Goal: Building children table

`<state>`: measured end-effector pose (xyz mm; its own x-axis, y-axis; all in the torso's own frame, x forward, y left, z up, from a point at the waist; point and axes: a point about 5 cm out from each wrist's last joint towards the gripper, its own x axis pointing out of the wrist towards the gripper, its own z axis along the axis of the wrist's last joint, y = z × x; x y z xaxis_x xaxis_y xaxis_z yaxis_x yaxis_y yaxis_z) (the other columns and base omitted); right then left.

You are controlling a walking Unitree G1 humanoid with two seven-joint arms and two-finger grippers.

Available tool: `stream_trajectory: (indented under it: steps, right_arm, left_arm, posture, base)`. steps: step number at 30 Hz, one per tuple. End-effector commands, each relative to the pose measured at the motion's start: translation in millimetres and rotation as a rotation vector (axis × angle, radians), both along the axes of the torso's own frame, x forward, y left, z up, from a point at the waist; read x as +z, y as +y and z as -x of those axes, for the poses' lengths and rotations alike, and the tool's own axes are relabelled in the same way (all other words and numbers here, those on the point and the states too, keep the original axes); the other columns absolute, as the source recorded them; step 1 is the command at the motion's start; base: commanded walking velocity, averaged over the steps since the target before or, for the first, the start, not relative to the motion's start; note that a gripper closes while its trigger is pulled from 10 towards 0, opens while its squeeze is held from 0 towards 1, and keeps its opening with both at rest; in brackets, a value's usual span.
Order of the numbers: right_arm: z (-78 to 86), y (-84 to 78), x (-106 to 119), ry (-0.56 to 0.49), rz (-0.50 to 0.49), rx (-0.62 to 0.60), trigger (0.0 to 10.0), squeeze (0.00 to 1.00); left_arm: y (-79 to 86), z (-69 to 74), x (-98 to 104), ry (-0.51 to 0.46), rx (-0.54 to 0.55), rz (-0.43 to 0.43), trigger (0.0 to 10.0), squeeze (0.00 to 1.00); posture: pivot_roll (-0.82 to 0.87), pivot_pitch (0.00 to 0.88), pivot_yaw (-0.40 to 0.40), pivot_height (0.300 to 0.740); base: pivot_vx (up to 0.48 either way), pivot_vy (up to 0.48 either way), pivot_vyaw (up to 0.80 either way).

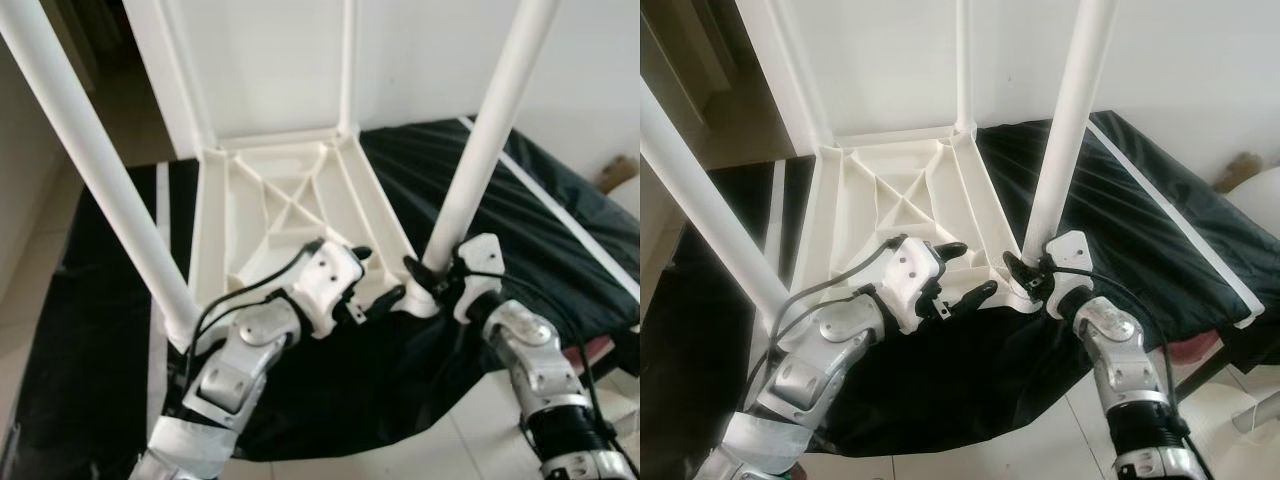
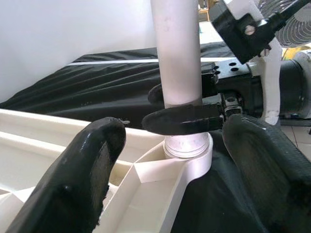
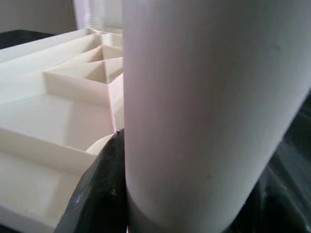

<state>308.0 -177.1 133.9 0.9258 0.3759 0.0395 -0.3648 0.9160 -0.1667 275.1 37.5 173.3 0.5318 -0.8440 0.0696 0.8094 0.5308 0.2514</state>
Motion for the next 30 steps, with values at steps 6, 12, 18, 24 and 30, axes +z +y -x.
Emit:
stream_trajectory:
  steps: [6,12,18,24,30]
  right_arm:
    - [10.1,1.0,-24.0,0.111,0.018,-0.111,10.0,0.0]
    - [21.3,0.1,-29.3,0.142,-0.058,-0.428,10.0,0.0]
    - [30.1,2.9,-27.9,0.131,-0.096,-0.664,10.0,0.0]
    - [35.4,23.9,-23.8,0.139,-0.153,-0.74,10.0,0.0]
    - [33.6,24.1,-17.6,0.125,-0.124,-0.746,10.0,0.0]
  left_arm:
    - [-1.0,3.0,-4.3,0.025,-0.04,-0.015,10.0,0.0]
    - [-3.2,3.0,-4.6,0.032,-0.059,-0.015,10.0,0.0]
    - [-4.3,2.2,-4.1,0.031,-0.068,-0.017,10.0,0.0]
    - [-8.0,1.3,-1.6,0.024,-0.08,-0.01,10.0,0.0]
    - [-8.0,-0.3,-0.7,0.017,-0.081,-0.012,10.0,0.0]
  posture:
    - [-0.06,0.0,0.035,0.74]
    - [-0.08,0.001,0.052,0.74]
    - [-0.09,0.0,0.057,0.74]
    - [-0.09,0.0,0.057,0.74]
    - [-0.1,0.0,0.057,0.74]
  base:
    - [0.0,0.0,0.0]
    - [0.0,0.0,0.0]
    - [0.0,0.0,0.0]
    - [0.0,0.0,0.0]
    - [0.0,0.0,0.0]
